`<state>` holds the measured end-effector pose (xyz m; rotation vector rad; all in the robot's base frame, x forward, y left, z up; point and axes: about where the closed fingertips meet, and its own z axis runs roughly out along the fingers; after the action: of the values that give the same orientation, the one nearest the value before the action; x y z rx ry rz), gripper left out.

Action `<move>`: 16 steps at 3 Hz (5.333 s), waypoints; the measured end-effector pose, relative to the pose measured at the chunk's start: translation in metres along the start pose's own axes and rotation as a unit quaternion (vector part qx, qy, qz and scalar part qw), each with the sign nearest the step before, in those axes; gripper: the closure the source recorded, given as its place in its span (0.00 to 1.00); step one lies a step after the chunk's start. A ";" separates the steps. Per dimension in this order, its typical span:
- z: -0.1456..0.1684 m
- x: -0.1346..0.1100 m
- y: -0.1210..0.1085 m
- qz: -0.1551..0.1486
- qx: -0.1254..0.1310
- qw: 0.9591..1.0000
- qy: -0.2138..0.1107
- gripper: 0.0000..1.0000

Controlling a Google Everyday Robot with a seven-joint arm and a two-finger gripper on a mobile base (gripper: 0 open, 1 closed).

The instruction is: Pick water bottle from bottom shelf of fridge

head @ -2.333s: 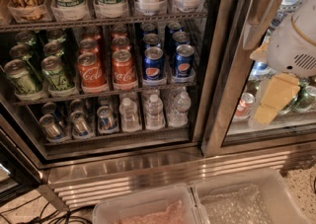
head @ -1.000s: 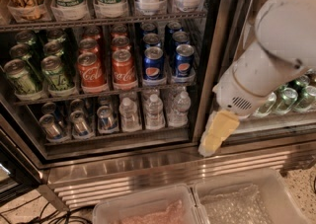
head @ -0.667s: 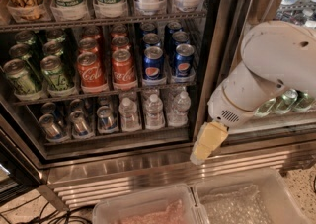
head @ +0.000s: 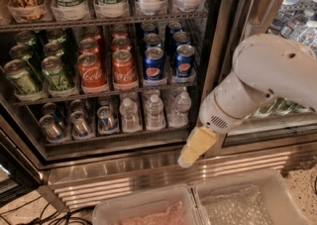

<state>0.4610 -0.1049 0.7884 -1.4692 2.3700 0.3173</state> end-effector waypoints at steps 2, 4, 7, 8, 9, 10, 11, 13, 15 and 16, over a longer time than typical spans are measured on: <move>0.082 -0.012 0.008 0.154 -0.042 0.984 -0.076 0.00; 0.113 -0.023 0.013 0.182 -0.068 0.977 -0.089 0.00; 0.187 -0.004 -0.009 0.302 0.019 0.943 -0.136 0.00; 0.206 -0.016 -0.027 0.339 0.011 0.924 -0.175 0.00; 0.215 -0.019 -0.031 0.347 -0.001 0.920 -0.184 0.00; 0.215 -0.019 -0.031 0.347 0.000 0.920 -0.183 0.00; 0.222 -0.028 -0.031 0.342 0.013 0.918 -0.199 0.00; 0.232 -0.063 -0.048 0.303 0.060 0.912 -0.269 0.00; 0.234 -0.070 -0.065 0.283 0.097 0.908 -0.295 0.00; 0.232 -0.073 -0.075 0.277 0.114 0.904 -0.305 0.00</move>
Offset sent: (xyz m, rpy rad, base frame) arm 0.0268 0.0541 -0.1086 0.3368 0.1754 -0.4181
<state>0.5954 0.0048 0.6027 -0.4564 2.1370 0.5217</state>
